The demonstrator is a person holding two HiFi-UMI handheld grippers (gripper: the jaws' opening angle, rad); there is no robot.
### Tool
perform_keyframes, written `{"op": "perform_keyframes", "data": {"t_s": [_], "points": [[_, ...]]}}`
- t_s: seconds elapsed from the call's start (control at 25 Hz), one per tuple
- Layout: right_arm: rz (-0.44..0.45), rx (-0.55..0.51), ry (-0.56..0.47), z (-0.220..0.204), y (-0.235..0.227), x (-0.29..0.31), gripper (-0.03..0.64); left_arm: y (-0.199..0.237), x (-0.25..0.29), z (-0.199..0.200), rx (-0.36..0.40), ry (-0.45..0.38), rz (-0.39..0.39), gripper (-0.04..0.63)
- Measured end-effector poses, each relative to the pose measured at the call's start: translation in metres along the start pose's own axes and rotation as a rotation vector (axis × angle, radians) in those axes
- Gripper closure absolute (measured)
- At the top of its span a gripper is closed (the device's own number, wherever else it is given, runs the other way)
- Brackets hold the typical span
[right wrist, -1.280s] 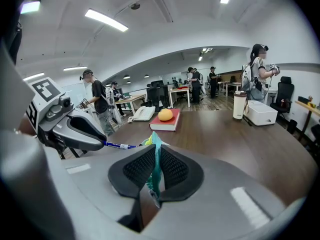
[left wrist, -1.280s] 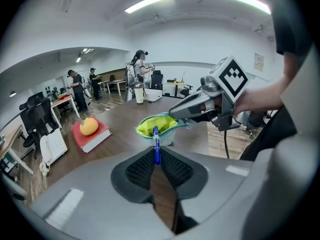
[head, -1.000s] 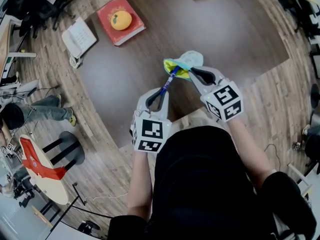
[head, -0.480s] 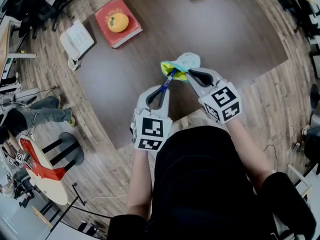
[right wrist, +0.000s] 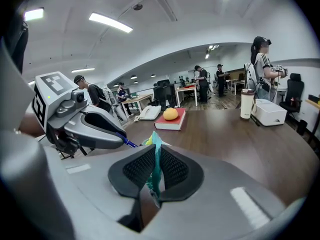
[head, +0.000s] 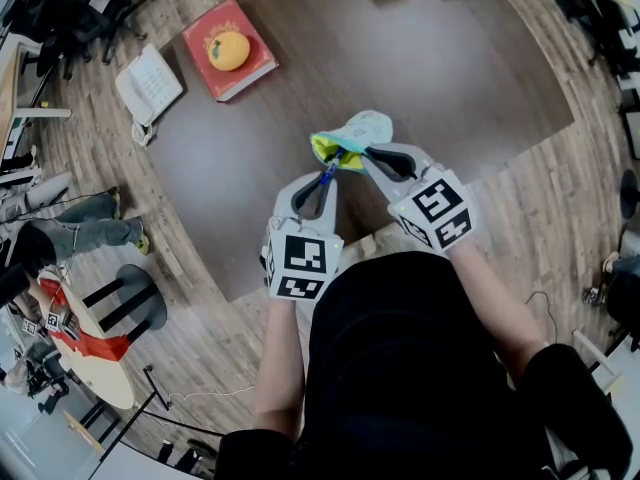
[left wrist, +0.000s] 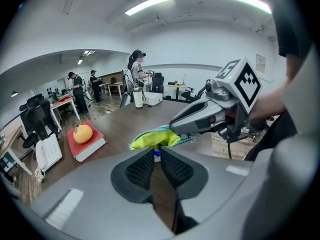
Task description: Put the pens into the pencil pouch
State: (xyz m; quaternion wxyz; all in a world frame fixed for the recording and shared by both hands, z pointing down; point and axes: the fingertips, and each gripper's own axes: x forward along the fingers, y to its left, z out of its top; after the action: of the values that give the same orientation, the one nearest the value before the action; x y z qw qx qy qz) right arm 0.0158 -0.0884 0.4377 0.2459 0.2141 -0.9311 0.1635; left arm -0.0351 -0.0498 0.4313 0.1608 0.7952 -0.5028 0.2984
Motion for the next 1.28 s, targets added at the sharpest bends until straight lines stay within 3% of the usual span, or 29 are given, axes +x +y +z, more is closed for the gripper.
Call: {"op": "perform_keyframes", "data": {"t_s": [1.28], "points": [[0.075,-0.066,-0.016,0.006,-0.026,-0.012,0.58,-0.017,0.011,0.014,-0.039,-0.01,0.091,0.543]]}}
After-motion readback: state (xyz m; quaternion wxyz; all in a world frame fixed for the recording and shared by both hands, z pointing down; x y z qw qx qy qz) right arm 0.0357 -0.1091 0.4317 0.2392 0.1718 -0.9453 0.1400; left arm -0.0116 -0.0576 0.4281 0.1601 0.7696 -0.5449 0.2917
